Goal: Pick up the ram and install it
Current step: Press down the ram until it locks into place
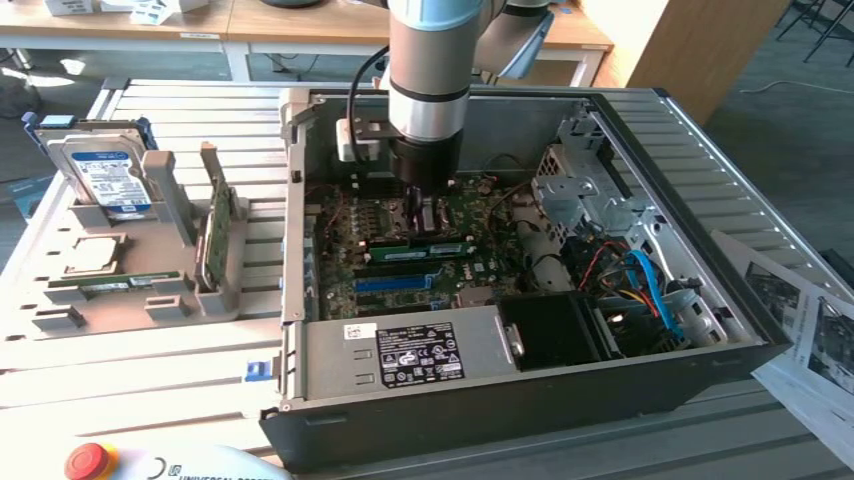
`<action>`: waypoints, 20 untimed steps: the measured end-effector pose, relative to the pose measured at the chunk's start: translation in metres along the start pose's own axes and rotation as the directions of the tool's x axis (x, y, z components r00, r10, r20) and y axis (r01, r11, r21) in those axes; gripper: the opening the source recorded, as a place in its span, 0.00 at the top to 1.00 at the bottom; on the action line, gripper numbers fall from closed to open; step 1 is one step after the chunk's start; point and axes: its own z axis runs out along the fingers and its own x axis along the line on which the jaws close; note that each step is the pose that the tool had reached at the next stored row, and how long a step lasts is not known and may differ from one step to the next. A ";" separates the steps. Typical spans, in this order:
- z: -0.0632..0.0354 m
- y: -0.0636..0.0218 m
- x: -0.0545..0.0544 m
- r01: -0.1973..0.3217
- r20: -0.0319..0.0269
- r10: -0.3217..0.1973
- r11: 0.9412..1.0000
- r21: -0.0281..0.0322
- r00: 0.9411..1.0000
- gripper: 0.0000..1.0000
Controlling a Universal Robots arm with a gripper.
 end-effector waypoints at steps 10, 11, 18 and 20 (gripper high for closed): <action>-0.0072 -0.0002 0.000 0.000 0.000 0.000 1.000 0.000 1.000 0.89; -0.0087 -0.0003 0.000 0.000 0.000 0.000 1.000 0.000 1.000 0.89; -0.0220 -0.0007 0.001 0.000 0.000 0.000 1.000 0.000 1.000 0.89; -0.0262 -0.0009 0.001 0.000 0.000 0.000 1.000 0.000 1.000 0.89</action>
